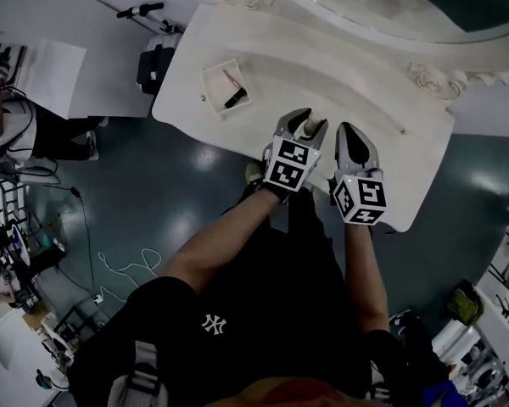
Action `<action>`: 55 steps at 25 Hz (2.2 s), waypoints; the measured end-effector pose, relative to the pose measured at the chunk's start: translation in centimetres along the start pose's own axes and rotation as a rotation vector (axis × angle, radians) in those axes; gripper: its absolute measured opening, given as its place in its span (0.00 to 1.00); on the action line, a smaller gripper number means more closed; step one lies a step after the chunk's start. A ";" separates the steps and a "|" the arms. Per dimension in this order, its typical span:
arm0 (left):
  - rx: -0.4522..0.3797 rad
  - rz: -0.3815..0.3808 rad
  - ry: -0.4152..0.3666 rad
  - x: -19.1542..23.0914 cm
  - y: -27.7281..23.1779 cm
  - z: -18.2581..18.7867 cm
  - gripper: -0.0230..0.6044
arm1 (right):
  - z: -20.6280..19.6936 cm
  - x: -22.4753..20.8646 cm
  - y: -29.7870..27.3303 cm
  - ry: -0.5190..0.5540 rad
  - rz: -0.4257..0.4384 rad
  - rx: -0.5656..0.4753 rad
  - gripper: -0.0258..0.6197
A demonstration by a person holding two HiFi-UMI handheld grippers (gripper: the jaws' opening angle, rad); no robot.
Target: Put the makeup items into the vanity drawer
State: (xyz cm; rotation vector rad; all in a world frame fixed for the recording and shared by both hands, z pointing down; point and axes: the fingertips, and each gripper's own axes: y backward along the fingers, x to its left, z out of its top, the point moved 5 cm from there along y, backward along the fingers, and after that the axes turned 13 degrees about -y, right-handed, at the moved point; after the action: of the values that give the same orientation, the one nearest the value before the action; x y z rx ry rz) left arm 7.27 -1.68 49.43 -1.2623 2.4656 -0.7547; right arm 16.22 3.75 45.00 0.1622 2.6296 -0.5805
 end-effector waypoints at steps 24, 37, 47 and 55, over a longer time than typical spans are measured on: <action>-0.050 0.192 0.087 14.5 8.4 -2.2 0.30 | -0.7 13.5 -9.3 0.088 0.163 0.055 0.08; -0.021 0.230 0.120 20.7 7.9 -4.1 0.30 | -1.8 16.1 -13.8 0.093 0.172 0.113 0.08; 0.016 0.218 0.128 23.4 6.6 -5.9 0.30 | -2.8 16.7 -16.9 0.084 0.165 0.152 0.08; 0.032 0.205 0.126 24.1 6.0 -6.9 0.31 | -3.3 16.8 -17.9 0.078 0.155 0.172 0.08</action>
State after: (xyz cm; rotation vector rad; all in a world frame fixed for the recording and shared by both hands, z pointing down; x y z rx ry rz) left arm -13.95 -16.05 51.68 -0.9588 2.6199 -0.8382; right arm -3.80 -10.67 46.96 0.4455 2.6090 -0.7589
